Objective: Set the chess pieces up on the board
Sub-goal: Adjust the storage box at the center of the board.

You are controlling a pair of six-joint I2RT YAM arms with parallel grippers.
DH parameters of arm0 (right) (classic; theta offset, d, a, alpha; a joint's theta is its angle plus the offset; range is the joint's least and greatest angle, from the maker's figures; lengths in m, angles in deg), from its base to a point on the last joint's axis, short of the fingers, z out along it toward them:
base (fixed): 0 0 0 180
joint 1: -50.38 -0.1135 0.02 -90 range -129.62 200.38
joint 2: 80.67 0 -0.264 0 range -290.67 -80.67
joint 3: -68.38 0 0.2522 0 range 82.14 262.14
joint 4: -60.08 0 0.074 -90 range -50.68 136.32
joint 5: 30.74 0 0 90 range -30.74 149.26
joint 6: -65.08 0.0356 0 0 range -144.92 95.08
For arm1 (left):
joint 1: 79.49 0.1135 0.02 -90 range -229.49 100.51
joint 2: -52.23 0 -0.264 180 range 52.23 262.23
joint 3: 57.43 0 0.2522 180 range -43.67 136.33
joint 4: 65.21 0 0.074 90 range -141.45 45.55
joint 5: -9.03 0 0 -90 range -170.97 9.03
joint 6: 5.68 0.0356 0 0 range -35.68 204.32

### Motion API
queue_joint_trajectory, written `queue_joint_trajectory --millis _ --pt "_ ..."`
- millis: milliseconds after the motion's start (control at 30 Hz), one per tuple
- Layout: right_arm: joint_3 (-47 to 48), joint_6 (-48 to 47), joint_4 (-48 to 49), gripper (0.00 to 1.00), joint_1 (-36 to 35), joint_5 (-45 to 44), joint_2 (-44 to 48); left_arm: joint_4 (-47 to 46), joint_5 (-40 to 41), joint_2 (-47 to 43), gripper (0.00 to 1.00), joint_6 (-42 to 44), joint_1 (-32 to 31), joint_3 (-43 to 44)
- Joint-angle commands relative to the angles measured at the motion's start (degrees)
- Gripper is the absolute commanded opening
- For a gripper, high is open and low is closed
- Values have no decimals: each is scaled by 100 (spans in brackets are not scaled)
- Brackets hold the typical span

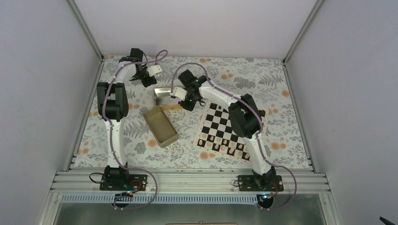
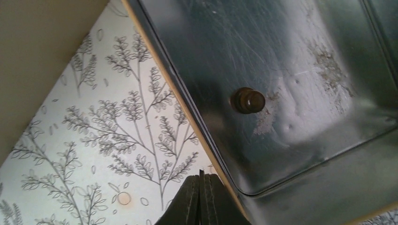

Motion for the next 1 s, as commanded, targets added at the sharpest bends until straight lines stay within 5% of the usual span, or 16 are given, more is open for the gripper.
queue_joint_trajectory --millis 0,667,967 --pt "282 267 23 4 9 -340 -105 443 -435 218 2 252 11 220" --pt "1840 560 -204 4 326 -584 -1161 471 -563 -565 2 513 -231 -999" --pt "1787 652 -35 4 568 -741 -1132 528 -657 -908 2 610 -295 -1375"
